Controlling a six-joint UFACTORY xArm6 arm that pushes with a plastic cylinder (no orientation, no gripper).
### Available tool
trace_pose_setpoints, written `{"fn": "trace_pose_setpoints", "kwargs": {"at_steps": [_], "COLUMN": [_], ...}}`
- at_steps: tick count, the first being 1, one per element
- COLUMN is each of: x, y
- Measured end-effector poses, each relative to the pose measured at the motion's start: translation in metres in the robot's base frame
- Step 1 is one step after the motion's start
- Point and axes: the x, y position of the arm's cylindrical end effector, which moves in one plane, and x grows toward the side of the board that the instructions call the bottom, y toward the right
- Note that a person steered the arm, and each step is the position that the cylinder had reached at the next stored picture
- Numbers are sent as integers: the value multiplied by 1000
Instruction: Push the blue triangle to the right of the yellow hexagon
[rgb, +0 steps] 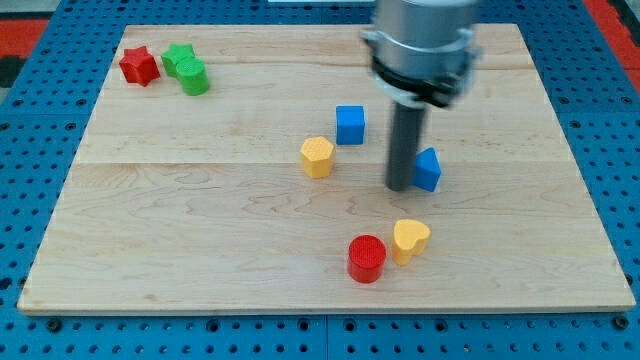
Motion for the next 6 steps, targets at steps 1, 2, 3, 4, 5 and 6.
{"fn": "trace_pose_setpoints", "kwargs": {"at_steps": [1, 2, 3, 4, 5, 6], "x": [20, -15, -58, -81, -53, 35], "y": [62, 75, -9, -68, 52, 135]}}
